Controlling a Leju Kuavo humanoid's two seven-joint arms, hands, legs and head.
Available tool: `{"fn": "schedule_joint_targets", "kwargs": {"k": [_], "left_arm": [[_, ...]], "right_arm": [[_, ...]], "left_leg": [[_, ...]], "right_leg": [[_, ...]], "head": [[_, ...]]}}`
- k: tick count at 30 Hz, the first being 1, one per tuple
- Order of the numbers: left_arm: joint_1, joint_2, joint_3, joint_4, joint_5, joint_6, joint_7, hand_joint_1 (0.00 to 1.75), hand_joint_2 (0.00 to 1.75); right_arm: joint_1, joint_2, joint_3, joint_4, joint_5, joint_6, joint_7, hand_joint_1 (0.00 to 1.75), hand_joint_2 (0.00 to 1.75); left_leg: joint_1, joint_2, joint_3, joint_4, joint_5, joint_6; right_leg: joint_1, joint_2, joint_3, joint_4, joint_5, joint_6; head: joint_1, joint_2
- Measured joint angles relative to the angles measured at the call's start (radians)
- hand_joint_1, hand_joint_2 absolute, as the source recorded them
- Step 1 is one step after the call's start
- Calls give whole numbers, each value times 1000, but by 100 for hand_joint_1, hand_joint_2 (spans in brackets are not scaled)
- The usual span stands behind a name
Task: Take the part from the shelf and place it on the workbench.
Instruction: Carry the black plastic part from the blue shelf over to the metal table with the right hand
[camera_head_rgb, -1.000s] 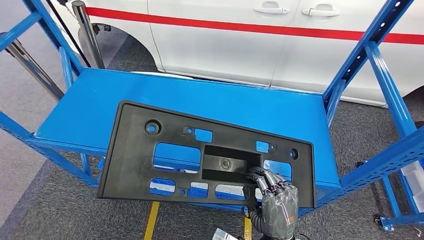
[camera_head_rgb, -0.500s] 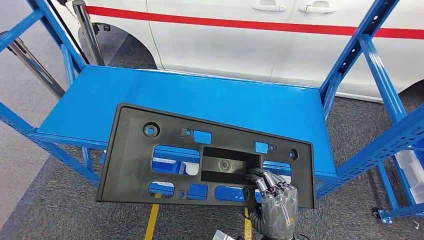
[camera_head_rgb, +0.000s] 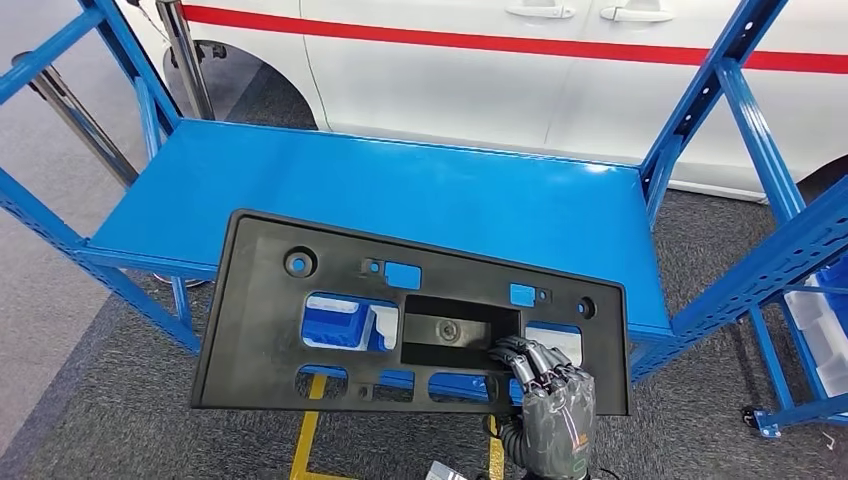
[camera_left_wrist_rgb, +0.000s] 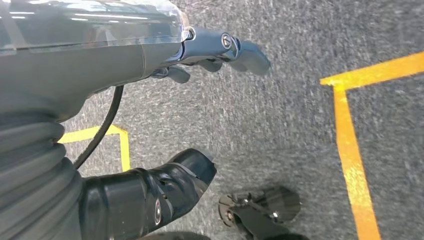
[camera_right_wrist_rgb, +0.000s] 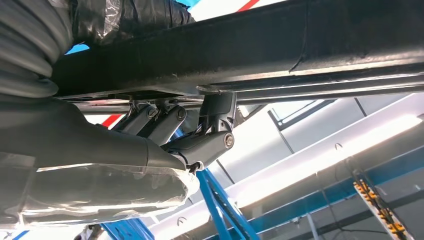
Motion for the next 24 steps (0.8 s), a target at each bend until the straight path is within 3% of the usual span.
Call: {"fn": "schedule_joint_targets", "kwargs": {"k": [2, 3, 5, 6, 7, 8, 9, 11, 13, 15, 17, 19, 21, 23, 24], "left_arm": [[0, 0, 0, 0, 0, 0, 0, 0, 175], [-1, 0, 0, 0, 0, 0, 0, 0, 175], [-1, 0, 0, 0, 0, 0, 0, 0, 175], [-1, 0, 0, 0, 0, 0, 0, 0, 175], [-1, 0, 0, 0, 0, 0, 0, 0, 175], [0, 0, 0, 0, 0, 0, 0, 0, 175], [0, 0, 0, 0, 0, 0, 0, 0, 175], [0, 0, 0, 0, 0, 0, 0, 0, 175], [0, 0, 0, 0, 0, 0, 0, 0, 175], [-1, 0, 0, 0, 0, -1, 0, 0, 175], [0, 0, 0, 0, 0, -1, 0, 0, 175], [0, 0, 0, 0, 0, -1, 0, 0, 175], [1, 0, 0, 0, 0, -1, 0, 0, 175], [1, 0, 0, 0, 0, -1, 1, 0, 175], [1, 0, 0, 0, 0, -1, 1, 0, 175]], "right_arm": [[0, 0, -2, 0, 0, 0, -1, 175, 175], [0, 0, -3, 0, 0, 0, -3, 175, 175], [0, 0, -4, 0, -1, 0, -5, 175, 175], [1, 0, -5, 0, -1, 0, -5, 175, 175], [1, 0, -6, 0, -1, 0, -5, 175, 175], [1, 0, -6, 1, -2, 0, -5, 175, 175], [1, 1, -6, 1, -2, 0, -6, 175, 175], [0, 1, -7, 1, -2, 0, -8, 175, 175], [0, 3, -7, 1, -2, 0, -11, 175, 175], [0, 4, -8, 1, -2, 0, -12, 175, 175], [1, 5, -9, 1, -2, 0, -14, 175, 175], [1, 7, -10, 1, -2, 0, -16, 175, 175], [1, 8, -11, 1, -2, 0, -18, 175, 175], [1, 9, -12, 2, -2, 0, -19, 175, 175], [1, 9, -12, 2, -2, 0, -19, 175, 175]], "left_leg": [[2, 3, -6, -7, 15, 17], [4, 5, -11, -11, 24, 26], [2, 7, -25, -10, 35, 35], [1, 8, -33, -8, 40, 36], [0, 8, -40, -7, 44, 36], [-1, 8, -47, -5, 48, 35], [-1, 8, -51, -4, 51, 34], [-3, 7, -57, 0, 57, 28], [-5, 7, -63, 3, 63, 17], [-5, 8, -67, 2, 72, 4], [-3, 6, -76, 13, 60, -8], [0, 4, -106, 89, -6, -18], [2, 4, -148, 216, -83, -26], [2, 4, -149, 269, -102, -30], [2, 4, -120, 235, -85, -29]], "right_leg": [[-3, 2, -11, 20, -21, 11], [-3, 3, -25, 54, -52, 14], [-5, 3, -68, 171, -131, 17], [-5, 3, -86, 228, -160, 18], [-5, 3, -92, 261, -171, 18], [-5, 3, -79, 257, -163, 18], [-5, 3, -46, 213, -140, 15], [-2, 3, 43, 69, -88, 7], [3, 4, 85, -14, -67, -1], [6, 5, 79, -21, -60, -10], [2, 3, 71, -27, -45, -22], [-2, 0, 58, -32, -30, -32], [-1, -2, 39, -28, -19, -35], [0, -3, 21, -21, -11, -35], [0, -3, 13, -17, -8, -33]], "head": [[0, 0], [0, 0], [0, 0], [0, 0], [0, 0], [0, 0], [0, 0], [0, 0], [0, 0], [0, 0], [-1, 0], [-2, 0], [-2, 0], [-2, 0], [-2, 0]]}}
